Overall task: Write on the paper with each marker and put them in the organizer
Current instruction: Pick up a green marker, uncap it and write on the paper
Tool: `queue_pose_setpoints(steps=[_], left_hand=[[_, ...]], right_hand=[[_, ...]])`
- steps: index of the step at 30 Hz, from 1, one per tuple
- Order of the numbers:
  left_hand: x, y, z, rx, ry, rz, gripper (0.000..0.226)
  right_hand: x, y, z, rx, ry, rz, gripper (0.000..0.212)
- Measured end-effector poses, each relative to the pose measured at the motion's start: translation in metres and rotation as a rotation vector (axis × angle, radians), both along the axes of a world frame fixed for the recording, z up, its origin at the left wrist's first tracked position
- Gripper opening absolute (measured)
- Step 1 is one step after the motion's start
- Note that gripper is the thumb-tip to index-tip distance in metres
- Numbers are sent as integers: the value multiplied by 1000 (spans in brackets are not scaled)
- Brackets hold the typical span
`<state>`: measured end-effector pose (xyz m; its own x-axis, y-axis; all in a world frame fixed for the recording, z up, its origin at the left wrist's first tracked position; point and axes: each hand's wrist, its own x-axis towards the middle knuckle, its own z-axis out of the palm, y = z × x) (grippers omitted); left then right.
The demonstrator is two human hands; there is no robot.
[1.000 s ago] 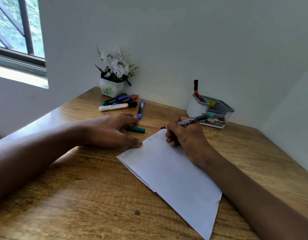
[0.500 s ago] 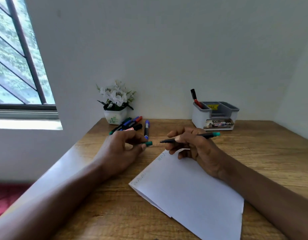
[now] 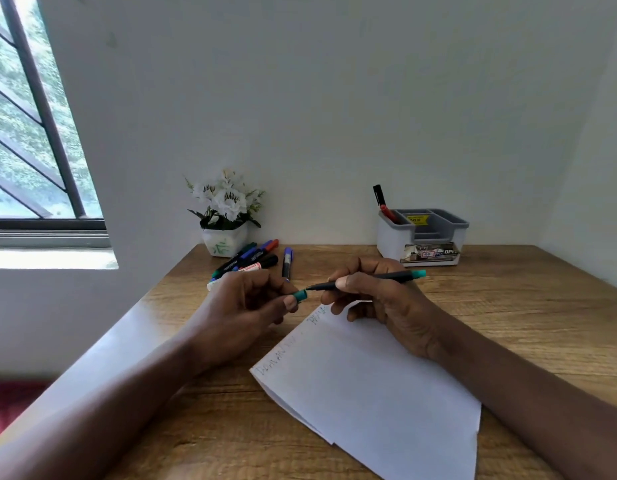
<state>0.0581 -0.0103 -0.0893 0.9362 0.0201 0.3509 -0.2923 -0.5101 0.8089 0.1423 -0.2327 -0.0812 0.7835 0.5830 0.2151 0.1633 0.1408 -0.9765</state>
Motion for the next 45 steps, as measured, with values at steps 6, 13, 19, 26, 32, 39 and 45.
queue_pose_setpoints(steps=[6,13,19,26,32,39,45], left_hand=[[-1,0,0,-39,-15,-44,13],[-6,-7,4,-152,-68,-159,25],[-14,-9,6,-235,14,-249,25],[-9,-5,5,-273,72,-288,25],[-5,-1,8,15,-73,-122,31],[-9,6,13,469,236,97,93],[-3,0,5,700,383,80,115]], right_hand=[[-5,1,-1,-15,-22,10,14],[-18,7,6,0,-70,18,22],[-32,9,2,17,-141,6,21],[-32,11,3,-32,-213,64,29],[-30,5,15,1,-351,-8,18],[-5,-15,16,75,-151,12,76],[4,-18,18,5,-168,-301,23]])
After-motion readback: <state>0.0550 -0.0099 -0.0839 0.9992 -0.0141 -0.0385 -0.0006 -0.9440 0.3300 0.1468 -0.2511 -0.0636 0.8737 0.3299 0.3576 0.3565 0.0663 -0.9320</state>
